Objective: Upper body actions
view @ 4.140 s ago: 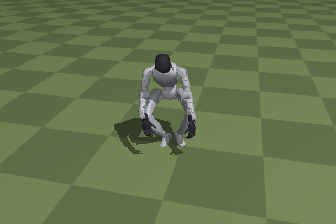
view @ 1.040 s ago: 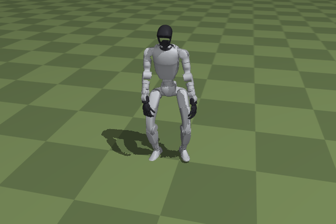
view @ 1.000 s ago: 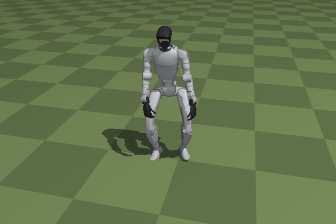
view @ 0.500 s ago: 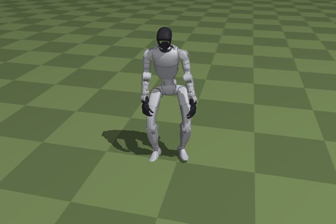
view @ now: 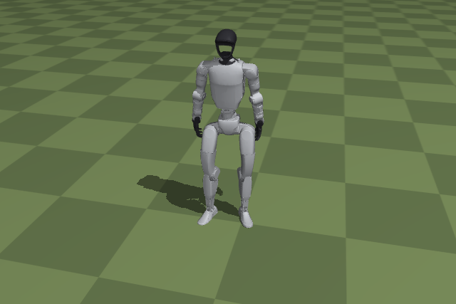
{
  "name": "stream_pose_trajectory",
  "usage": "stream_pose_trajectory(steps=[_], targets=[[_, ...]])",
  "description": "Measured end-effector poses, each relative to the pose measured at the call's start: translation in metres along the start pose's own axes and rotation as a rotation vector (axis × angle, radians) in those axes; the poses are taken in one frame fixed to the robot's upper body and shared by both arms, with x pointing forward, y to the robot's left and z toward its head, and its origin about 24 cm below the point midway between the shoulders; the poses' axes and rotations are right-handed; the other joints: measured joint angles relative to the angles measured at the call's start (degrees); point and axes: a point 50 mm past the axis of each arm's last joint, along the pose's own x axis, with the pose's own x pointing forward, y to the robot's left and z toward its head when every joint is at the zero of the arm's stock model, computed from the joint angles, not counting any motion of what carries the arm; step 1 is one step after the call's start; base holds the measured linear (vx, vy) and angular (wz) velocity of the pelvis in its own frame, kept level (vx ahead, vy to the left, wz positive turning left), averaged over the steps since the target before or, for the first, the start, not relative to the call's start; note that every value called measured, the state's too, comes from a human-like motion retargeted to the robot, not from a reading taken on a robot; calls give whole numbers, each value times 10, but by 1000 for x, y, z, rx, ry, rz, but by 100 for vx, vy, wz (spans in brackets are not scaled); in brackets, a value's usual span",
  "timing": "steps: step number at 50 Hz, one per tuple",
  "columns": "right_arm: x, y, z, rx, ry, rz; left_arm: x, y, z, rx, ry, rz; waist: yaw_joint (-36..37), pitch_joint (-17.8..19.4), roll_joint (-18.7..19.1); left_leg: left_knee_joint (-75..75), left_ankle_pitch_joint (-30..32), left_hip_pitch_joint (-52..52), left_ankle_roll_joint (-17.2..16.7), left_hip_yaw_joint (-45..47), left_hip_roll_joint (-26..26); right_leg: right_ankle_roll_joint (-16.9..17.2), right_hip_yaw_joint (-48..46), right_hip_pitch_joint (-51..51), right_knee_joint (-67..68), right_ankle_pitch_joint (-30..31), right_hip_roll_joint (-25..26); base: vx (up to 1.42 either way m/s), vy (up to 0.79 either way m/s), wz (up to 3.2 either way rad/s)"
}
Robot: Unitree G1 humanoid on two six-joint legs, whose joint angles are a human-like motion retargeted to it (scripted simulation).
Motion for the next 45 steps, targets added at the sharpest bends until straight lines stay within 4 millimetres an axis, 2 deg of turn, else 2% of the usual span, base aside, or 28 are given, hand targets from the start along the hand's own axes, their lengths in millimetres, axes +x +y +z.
stream_pose_trajectory(steps=[3, 7, 11, 15, 20, 23, 26, 30, 35, 40, 45], targets=[[-1, -1, 20, -76, -64, -33, -3, 1, 18, 129, -30, 24, 4, -9, 3, -1, 0, 1, 2, -6, -3, -1, -4, 5, -4, 0, 3, 5, 2, 13], [-7, -4, 58, -207, -168, -27, -13, -3, 63, 264, -158, 48, 6, 1, -1, 4, 1, 4, 4, -13, -6, -5, -13, 15, -4, -2, 2, 0, 0, 0], [-19, -8, 105, -342, -272, -37, -29, -21, 110, 366, -281, 30, 11, 5, -6, 22, 0, -19, 3, -12, -3, -7, -1, -5, 15, -11, -3, -6, -2, 1], [-39, -12, 153, -439, -384, -72, -51, -46, 153, 418, -409, 4, 4, -16, -14, 60, -5, -94, 1, -20, 3, -8, 11, -77, 60, -30, -15, -22, -6, 26], [-82, -25, 223, -541, -616, -164, -98, -85, 216, 563, -644, -30, -2, -3, -27, 152, -27, -223, 8, -40, 4, -13, 6, -181, 129, -56, -33, -37, -10, 53], [-107, -37, 250, -587, -704, -222, -127, -100, 243, 693, -728, -6, 12, 16, -31, 206, -42, -279, 11, -39, 16, -15, 15, -237, 180, -72, -36, -25, -4, 7], [-126, -45, 268, -629, -729, -278, -149, -104, 261, 774, -777, 40, 16, 42, -40, 248, -56, -310, 14, -28, 25, -16, 29, -271, 220, -86, -40, -21, 0, -24], [-135, -51, 275, -601, -725, -296, -161, -108, 270, 837, -788, 99, 22, 77, -37, 280, -62, -326, 16, -33, 33, -18, 35, -280, 243, -92, -41, -12, -1, 4], [-125, -52, 266, -556, -703, -274, -147, -105, 259, 884, -714, 102, 28, 88, -35, 256, -51, -305, 14, -33, 24, -20, 33, -260, 223, -83, -43, 0, 0, 2], [-94, -41, 234, -591, -574, -226, -110, -84, 227, 843, -582, 78, 32, 71, -37, 189, -34, -236, 13, -28, 9, -19, 30, -201, 164, -60, -38, 17, 2, -11], [-53, -28, 175, -592, -400, -131, -62, -60, 170, 606, -484, 71, 25, 36, -22, 81, -3, -128, 7, -29, 1, -8, 10, -91, 51, -15, -21, 29, 5, -20]])
